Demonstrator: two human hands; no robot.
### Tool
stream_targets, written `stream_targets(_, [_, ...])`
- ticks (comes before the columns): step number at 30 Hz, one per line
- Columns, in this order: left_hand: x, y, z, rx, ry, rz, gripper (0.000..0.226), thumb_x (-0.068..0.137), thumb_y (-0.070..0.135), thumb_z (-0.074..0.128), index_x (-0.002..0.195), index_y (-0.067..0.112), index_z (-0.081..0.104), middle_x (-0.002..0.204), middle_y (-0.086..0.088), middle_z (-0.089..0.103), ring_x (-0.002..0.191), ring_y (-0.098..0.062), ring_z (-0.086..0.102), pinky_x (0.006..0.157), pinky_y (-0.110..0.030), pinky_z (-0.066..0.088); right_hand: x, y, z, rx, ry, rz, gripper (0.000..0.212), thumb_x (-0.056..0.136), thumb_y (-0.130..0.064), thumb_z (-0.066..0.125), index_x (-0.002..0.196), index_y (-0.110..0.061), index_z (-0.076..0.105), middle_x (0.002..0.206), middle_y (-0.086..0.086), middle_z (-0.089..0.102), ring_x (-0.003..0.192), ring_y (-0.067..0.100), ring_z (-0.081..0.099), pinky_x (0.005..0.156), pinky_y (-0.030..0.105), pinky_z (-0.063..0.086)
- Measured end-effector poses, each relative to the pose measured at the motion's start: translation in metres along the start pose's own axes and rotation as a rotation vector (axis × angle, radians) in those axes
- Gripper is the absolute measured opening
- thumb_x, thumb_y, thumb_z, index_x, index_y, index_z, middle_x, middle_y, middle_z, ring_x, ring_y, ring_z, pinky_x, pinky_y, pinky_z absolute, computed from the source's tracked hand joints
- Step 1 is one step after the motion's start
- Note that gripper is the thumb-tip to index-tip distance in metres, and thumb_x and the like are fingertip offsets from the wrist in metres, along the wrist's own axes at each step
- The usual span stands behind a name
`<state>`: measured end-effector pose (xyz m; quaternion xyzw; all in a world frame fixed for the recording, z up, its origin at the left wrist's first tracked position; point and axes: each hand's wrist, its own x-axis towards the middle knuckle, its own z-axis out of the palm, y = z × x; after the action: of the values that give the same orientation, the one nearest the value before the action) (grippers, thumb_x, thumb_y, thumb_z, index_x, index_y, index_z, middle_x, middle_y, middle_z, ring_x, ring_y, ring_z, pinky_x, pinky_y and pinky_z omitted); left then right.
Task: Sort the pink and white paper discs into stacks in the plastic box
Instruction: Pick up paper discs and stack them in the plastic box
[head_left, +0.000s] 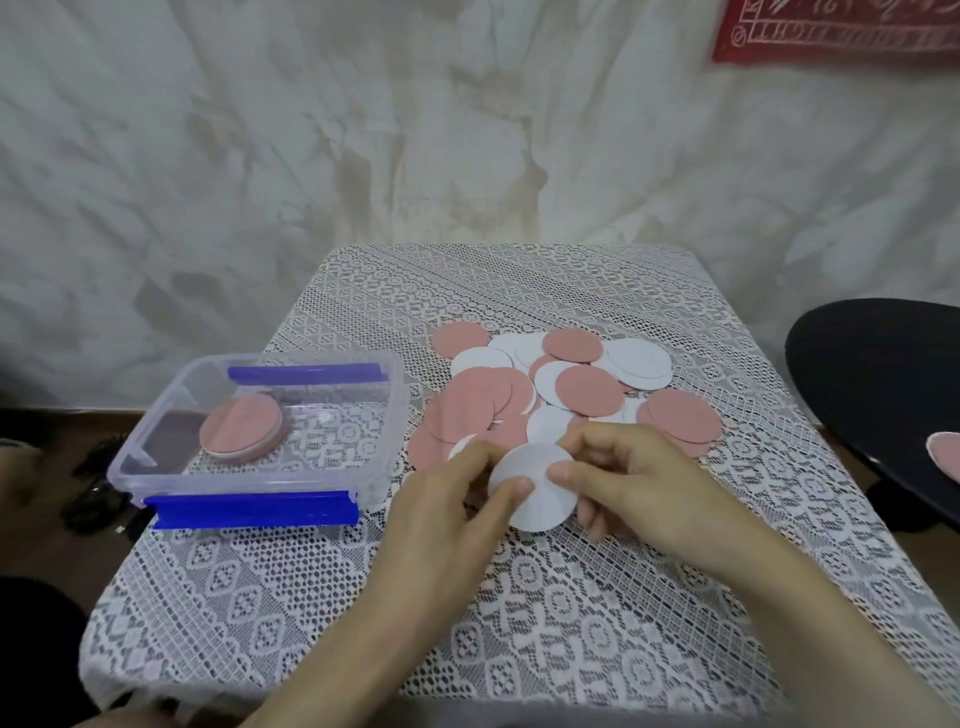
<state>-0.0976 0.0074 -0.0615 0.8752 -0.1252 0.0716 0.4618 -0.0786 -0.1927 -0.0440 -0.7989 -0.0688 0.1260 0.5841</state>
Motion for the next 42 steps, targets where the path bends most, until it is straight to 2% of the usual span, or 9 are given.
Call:
stream_targets(4, [-0.003,-0.007,-0.002,-0.030,0.014,-0.061,0.008,0.093,0.041,0.064,0.094,0.034,0.067,0.078,0.013,0.069,0.074,-0.006,0.063,0.066,-0.036,0.053,0.006,0.004,-0.003,-0.126,0.093,-0.002,0.025,0.101,-0.028,0.061,0.077,-0.023,0.070,0.065,0.002,0.068,0.053,0.017,0.058,0.049,0.025,0.044])
stream_targets(8, [0.002,-0.015,-0.004,-0.021,0.001,-0.101,0.007,0.094,0.041,0.061,0.096,0.036,0.066,0.080,0.025,0.065,0.071,0.003,0.057,0.056,-0.018,0.039,0.016,0.014,-0.023,-0.546,0.315,0.007,0.007,0.094,-0.035,0.066,0.090,-0.035,0.072,0.075,-0.013,0.068,0.073,0.007,0.062,0.072,0.032,0.051])
stream_targets(11, [0.009,-0.016,-0.003,-0.051,-0.011,-0.116,0.005,0.096,0.037,0.061,0.097,0.036,0.066,0.078,0.030,0.062,0.070,0.005,0.055,0.057,-0.013,0.041,0.021,0.013,-0.029,-0.642,0.387,0.046,0.015,0.094,-0.040,0.065,0.107,-0.035,0.069,0.078,-0.012,0.064,0.078,0.004,0.059,0.070,0.029,0.045])
stream_targets(17, [0.023,-0.014,0.007,-0.097,-0.034,-0.107,0.006,0.096,0.031,0.061,0.093,0.033,0.066,0.074,0.029,0.062,0.068,0.003,0.056,0.056,-0.014,0.040,0.052,0.012,-0.032,-0.822,0.468,0.192,0.053,0.089,-0.062,0.059,0.121,-0.020,0.064,0.111,0.005,0.071,0.105,0.033,0.063,0.085,0.040,0.050])
stream_targets(23, [0.026,-0.014,0.009,-0.138,-0.019,-0.131,0.008,0.098,0.032,0.058,0.099,0.033,0.066,0.080,0.010,0.070,0.071,-0.010,0.063,0.062,-0.033,0.050,0.060,0.010,-0.029,-0.656,0.504,0.153,0.033,0.085,-0.042,0.074,0.103,-0.023,0.053,0.097,-0.003,0.063,0.090,0.025,0.061,0.069,0.036,0.038])
stream_targets(27, [0.025,-0.010,0.010,-0.198,-0.051,-0.167,0.015,0.102,0.023,0.053,0.102,0.030,0.066,0.067,0.013,0.068,0.049,-0.002,0.059,0.049,-0.023,0.044,0.053,0.015,-0.030,-0.398,0.452,0.024,0.016,0.094,-0.027,0.067,0.086,-0.016,0.059,0.081,-0.006,0.066,0.072,0.015,0.058,0.062,0.032,0.041])
stream_targets(31, [0.022,-0.007,0.007,-0.233,-0.053,-0.207,0.022,0.104,0.020,0.046,0.106,0.032,0.065,0.066,0.002,0.070,0.045,-0.008,0.056,0.047,-0.025,0.045,0.031,0.006,-0.027,-0.011,0.372,-0.014,0.021,0.102,-0.014,0.057,0.084,-0.005,0.062,0.057,0.001,0.056,0.042,0.006,0.049,0.046,0.017,0.041])
stream_targets(37, [0.019,-0.002,0.011,-0.331,-0.123,-0.228,0.027,0.106,0.020,0.042,0.106,0.033,0.066,0.061,-0.003,0.067,0.046,-0.015,0.051,0.050,-0.033,0.044,0.009,0.013,-0.008,-0.097,0.113,0.046,0.012,0.098,-0.022,0.064,0.089,-0.014,0.064,0.058,0.002,0.061,0.045,0.012,0.055,0.044,0.024,0.041])
stream_targets(42, [0.016,-0.004,0.010,-0.319,-0.159,-0.156,0.012,0.100,0.031,0.056,0.105,0.034,0.066,0.067,0.002,0.066,0.052,-0.007,0.056,0.049,-0.030,0.046,0.009,0.015,-0.002,-0.134,0.107,-0.021,0.016,0.092,-0.029,0.072,0.081,-0.022,0.063,0.055,-0.001,0.060,0.046,0.014,0.053,0.045,0.023,0.038])
